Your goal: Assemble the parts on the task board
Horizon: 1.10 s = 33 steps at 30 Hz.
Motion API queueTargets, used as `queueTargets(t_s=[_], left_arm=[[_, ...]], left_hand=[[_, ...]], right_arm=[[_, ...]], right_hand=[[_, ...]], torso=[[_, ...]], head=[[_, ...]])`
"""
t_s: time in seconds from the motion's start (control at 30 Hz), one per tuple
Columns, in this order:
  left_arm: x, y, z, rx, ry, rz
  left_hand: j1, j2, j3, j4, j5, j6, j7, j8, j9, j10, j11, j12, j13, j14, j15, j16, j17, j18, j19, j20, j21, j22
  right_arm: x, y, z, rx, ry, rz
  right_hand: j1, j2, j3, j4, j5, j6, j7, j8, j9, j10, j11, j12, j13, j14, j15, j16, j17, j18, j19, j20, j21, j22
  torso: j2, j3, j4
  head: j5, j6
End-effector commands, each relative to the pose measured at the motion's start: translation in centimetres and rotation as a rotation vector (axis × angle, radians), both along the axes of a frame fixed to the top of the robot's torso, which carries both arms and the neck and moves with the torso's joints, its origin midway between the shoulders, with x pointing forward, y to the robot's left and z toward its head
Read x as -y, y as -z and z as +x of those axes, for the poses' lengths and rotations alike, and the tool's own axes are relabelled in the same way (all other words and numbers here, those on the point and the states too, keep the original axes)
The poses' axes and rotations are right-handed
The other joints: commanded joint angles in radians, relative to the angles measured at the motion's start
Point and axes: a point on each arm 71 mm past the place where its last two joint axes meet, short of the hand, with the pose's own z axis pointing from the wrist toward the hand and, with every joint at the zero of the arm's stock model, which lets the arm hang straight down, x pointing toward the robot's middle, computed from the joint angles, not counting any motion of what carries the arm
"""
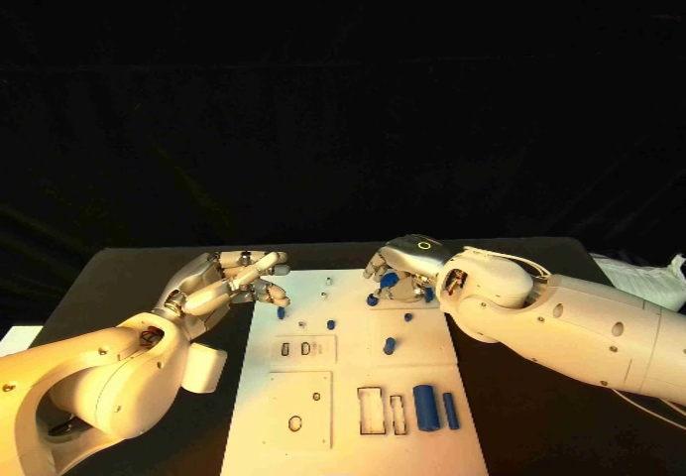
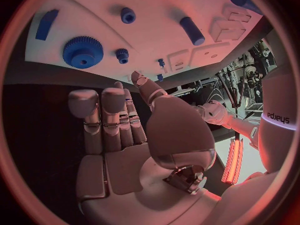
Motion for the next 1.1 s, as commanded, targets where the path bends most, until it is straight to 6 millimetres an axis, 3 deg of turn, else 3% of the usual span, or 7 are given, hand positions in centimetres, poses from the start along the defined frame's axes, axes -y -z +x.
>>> queueTargets(t_s=[0.03,0.63,0.83,1.1], left_arm=[[0.4,-0.2,-0.2,0.001,0.031,-0.015],[0.5,-0.3,-0.4,0.000,0.032,-0.014],[0.4,-0.4,-0.4,0.000,0.029,-0.013],[0.3,-0.5,-0.4,0.000,0.023,-0.013]], left_hand=[[0.000,0.010,-0.005,0.001,-0.002,0.007,0.002,-0.005,-0.001,0.005,0.005,-0.005,-0.001,-0.008,-0.002,0.004,0.001,0.000,0.005,-0.002,0.002,0.001],[0.001,0.013,-0.008,-0.001,-0.002,0.006,0.005,-0.009,-0.002,0.003,0.007,-0.011,-0.001,-0.012,-0.001,0.006,0.009,0.000,0.003,-0.001,0.005,0.003],[0.002,0.015,-0.009,-0.003,-0.002,0.006,0.006,-0.012,-0.002,0.002,0.008,-0.014,-0.001,-0.014,0.000,0.007,0.013,0.000,0.002,-0.001,0.006,0.003],[0.003,0.017,-0.009,-0.004,-0.002,0.006,0.007,-0.013,-0.003,0.002,0.008,-0.016,-0.001,-0.015,0.000,0.008,0.016,0.000,0.001,-0.001,0.007,0.004]], right_arm=[[0.1,0.3,0.3,0.019,0.030,-0.105],[-0.7,1.1,0.8,-0.023,0.026,-0.162],[-0.9,1.2,0.8,-0.031,0.022,-0.168],[-1.1,1.4,0.9,-0.039,0.015,-0.170]], right_hand=[[0.004,-0.007,0.002,0.008,-0.007,-0.001,-0.006,-0.003,0.002,-0.008,0.002,-0.004,-0.001,0.018,0.005,0.015,0.016,-0.012,-0.001,0.004,0.013,0.016],[0.018,0.007,0.021,0.023,-0.016,0.006,-0.008,-0.002,0.003,-0.010,0.002,-0.003,0.000,0.017,0.006,0.062,0.062,-0.018,0.001,0.006,0.057,0.068],[0.019,0.015,0.032,0.032,-0.019,0.014,-0.006,0.000,0.005,-0.006,0.002,-0.002,0.000,0.016,0.006,0.077,0.077,-0.019,0.001,0.007,0.070,0.085],[0.027,0.045,0.078,0.059,-0.026,0.062,-0.010,0.013,0.016,0.036,-0.012,0.002,0.002,0.020,-0.003,0.126,0.128,-0.027,0.012,0.002,0.114,0.144]], torso=[[0.012,-0.0001,0.0030],[0.024,-0.0009,0.0109],[0.027,-0.0004,0.0103],[0.029,0.0002,0.0071]], head=[[-0.004,0.000],[0.001,-0.004],[0.006,-0.006],[0.011,-0.011]])
